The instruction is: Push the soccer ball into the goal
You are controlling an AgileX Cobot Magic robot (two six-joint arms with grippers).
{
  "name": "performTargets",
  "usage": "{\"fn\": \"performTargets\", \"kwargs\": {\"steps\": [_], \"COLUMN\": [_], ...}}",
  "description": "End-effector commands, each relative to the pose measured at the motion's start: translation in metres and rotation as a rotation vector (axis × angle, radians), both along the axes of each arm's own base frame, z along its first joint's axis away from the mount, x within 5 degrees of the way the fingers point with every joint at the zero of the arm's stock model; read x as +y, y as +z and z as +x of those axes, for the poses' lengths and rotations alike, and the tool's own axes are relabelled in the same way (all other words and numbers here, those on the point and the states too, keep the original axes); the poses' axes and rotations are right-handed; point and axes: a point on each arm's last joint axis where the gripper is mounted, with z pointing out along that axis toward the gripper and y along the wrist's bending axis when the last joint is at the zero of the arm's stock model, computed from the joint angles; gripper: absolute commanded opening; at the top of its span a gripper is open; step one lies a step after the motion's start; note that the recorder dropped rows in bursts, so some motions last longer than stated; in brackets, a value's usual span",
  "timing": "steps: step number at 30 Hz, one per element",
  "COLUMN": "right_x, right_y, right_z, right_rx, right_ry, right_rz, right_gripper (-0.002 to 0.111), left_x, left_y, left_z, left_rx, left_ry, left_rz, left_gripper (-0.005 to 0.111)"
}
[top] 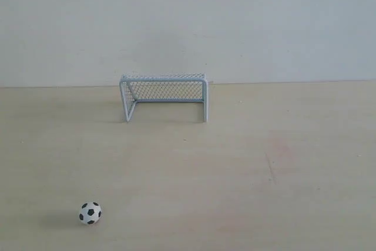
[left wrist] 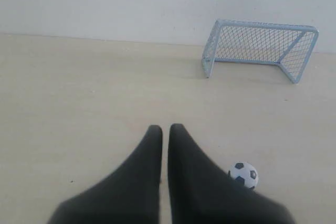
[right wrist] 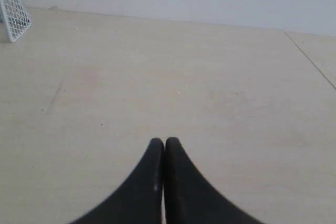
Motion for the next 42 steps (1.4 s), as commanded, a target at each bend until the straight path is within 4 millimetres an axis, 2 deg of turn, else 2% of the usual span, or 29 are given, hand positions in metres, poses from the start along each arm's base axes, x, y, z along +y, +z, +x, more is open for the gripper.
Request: {"fn": "performTargets", "kwargs": {"steps": [1, 13, 15, 17, 28, 31, 33, 36, 37, 42], "right_x": [0.000, 0.000, 0.000, 0.000, 0.000, 0.000, 0.000, 0.000, 0.000, 0.000], "right_y": [0.002, 0.002, 0.002, 0.002, 0.002, 0.002, 0.002, 0.002, 0.002, 0.002], "right_z": [0.000, 0.000, 0.000, 0.000, 0.000, 0.000, 0.000, 0.000, 0.000, 0.000], "right_rx": [-0.018, -0.018, -0.018, -0.018, -0.018, -0.018, -0.018, -0.018, -0.018, -0.018], "right_ry": [0.006, 0.006, 0.006, 0.006, 0.006, 0.006, 0.006, 0.006, 0.006, 0.006], "right_rz": [0.001, 0.001, 0.001, 0.001, 0.001, 0.001, 0.001, 0.001, 0.001, 0.001], "right_gripper": [0.000, 0.000, 0.000, 0.000, 0.000, 0.000, 0.000, 0.000, 0.000, 0.000], "left_x": [0.000, 0.000, 0.001, 0.001, 0.001, 0.000, -0.001, -0.003, -0.004, -0.009], "left_y": [-0.001, -0.001, -0.001, -0.001, -0.001, 0.000, 0.013, 0.052, 0.069, 0.134], "left_z": [0.000, 0.000, 0.000, 0.000, 0.000, 0.000, -0.001, -0.008, -0.013, -0.043], "left_rx": [0.000, 0.000, 0.006, 0.007, 0.007, -0.007, -0.050, -0.164, -0.202, -0.342], "left_ry": [-0.005, -0.005, -0.015, -0.018, -0.018, -0.020, -0.022, -0.027, -0.032, -0.049], "left_rz": [0.007, 0.007, 0.101, 0.112, 0.112, 0.066, 0.036, 0.010, 0.002, -0.129], "left_gripper": [0.004, 0.004, 0.004, 0.004, 0.004, 0.004, 0.004, 0.004, 0.004, 0.004]}}
